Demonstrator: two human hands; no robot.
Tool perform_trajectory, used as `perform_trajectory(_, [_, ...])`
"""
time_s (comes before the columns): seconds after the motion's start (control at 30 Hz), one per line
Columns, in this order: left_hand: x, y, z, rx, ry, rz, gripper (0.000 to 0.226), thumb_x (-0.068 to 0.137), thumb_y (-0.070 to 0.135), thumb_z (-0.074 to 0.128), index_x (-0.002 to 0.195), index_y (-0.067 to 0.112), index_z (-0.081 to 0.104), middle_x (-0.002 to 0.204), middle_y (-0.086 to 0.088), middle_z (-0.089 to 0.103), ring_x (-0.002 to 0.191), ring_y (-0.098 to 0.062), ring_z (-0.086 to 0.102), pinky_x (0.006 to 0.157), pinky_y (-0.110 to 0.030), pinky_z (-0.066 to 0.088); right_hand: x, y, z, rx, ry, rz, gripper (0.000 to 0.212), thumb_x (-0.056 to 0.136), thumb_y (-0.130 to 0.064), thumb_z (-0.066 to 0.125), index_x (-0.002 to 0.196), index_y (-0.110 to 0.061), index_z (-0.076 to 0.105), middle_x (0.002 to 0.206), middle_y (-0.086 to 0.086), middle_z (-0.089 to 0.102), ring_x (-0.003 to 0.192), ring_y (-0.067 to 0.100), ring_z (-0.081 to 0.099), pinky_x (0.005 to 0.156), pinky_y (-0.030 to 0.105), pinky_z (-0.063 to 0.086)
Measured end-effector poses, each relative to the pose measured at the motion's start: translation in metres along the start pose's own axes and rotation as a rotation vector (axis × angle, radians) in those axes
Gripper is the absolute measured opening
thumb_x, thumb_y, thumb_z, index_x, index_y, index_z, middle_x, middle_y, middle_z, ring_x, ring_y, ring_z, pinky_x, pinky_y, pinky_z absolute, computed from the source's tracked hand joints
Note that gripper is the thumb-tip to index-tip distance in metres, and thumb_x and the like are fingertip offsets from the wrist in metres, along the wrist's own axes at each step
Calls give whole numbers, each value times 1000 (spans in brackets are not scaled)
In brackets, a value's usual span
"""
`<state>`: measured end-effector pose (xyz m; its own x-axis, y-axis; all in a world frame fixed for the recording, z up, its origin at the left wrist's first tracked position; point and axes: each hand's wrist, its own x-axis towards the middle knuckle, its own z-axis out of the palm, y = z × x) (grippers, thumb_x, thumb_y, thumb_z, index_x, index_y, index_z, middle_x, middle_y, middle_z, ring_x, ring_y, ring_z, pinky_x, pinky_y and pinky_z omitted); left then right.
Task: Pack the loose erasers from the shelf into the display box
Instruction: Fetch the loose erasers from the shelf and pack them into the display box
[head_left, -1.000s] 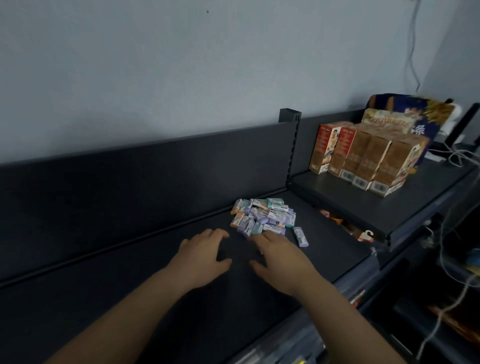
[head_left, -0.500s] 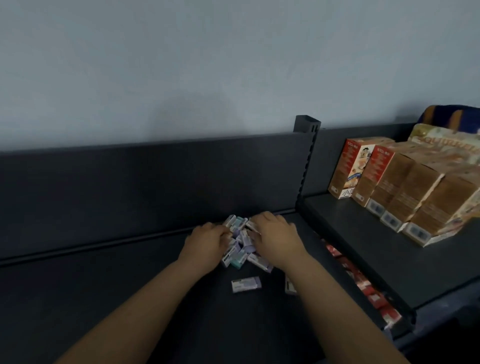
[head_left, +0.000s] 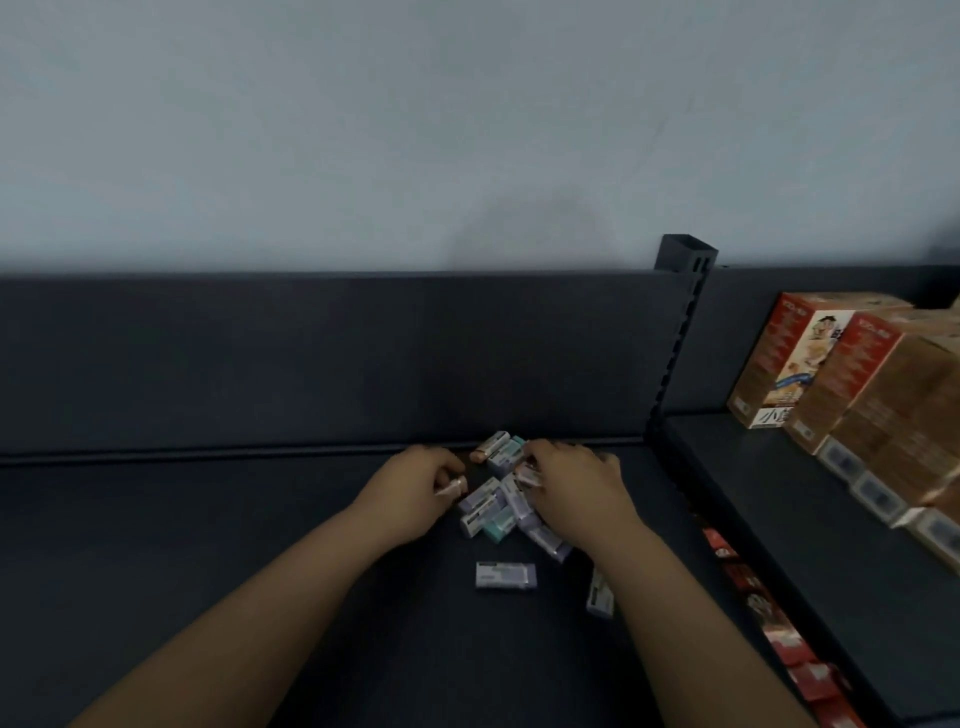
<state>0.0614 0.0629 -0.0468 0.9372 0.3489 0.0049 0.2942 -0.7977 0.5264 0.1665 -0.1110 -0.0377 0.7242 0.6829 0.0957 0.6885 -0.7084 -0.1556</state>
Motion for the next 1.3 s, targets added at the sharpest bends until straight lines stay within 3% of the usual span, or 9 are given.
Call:
perform_trajectory(0.17, [-24, -19, -13, -356, -120, -59, 21, 84, 10, 69, 103, 19, 65, 91, -2, 67, 70, -13, 64, 74, -35, 56, -10, -17, -12, 357, 49, -42, 46, 90, -24, 56, 135, -29, 46, 120, -3, 59, 105, 18, 57, 90, 36, 48])
perform_trajectory(0.3, [-46, -34, -28, -480, -64, -72, 22, 85, 11, 69, 105, 21, 63, 94, -5, 69, 71, -10, 64, 67, -29, 54, -18, -50, -11, 526, 62, -169, 43, 88, -22, 61, 130, -28, 52, 116, -9, 60, 101, 9, 58, 86, 25, 48])
perform_trajectory(0.47, [-80, -61, -57, -624, -2, -114, 26, 88, 5, 63, 107, 21, 59, 95, -6, 66, 77, -13, 65, 61, -24, 50, -24, -96, -7, 709, -2, -175, 39, 88, -22, 65, 125, -30, 55, 105, -15, 59, 90, 5, 61, 81, 32, 56])
perform_trajectory(0.57, [-106, -82, -77, -684, 40, -116, 25, 89, 4, 61, 109, 19, 59, 94, -6, 65, 77, -14, 66, 62, -24, 51, -29, -132, -2, 772, -41, -177, 38, 87, -24, 68, 121, -33, 55, 102, -16, 60, 86, 4, 63, 76, 30, 58])
perform_trajectory(0.73, [-150, -137, -113, -634, 111, -95, 30, 86, 5, 65, 108, 23, 61, 94, -3, 66, 78, -11, 62, 65, -25, 49, -38, -210, 6, 834, -13, -229, 25, 83, -20, 70, 103, -34, 63, 95, -17, 66, 84, -4, 63, 70, 15, 52])
perform_trajectory(0.9, [-191, -212, -157, -501, 117, -47, 37, 81, 8, 71, 109, 30, 61, 92, 3, 67, 85, -10, 64, 80, -31, 52, -44, -303, 23, 882, -47, -234, 26, 81, -15, 71, 99, -34, 65, 93, -14, 68, 87, -2, 64, 76, 20, 55])
perform_trajectory(1.13, [-244, -309, -217, -471, 184, -107, 35, 79, 9, 74, 104, 28, 61, 91, 4, 71, 88, -14, 67, 84, -39, 53, -46, -420, 51, 933, -24, -207, 23, 83, -16, 72, 98, -33, 66, 91, -14, 69, 86, -1, 64, 77, 20, 54])
perform_trajectory(1.3, [-265, -346, -242, -443, 245, -109, 30, 81, 14, 72, 105, 31, 63, 94, 7, 69, 89, -8, 66, 87, -37, 54, -48, -465, 57, 898, -46, -224, 24, 83, -16, 71, 96, -37, 66, 92, -16, 68, 86, -2, 63, 78, 18, 54])
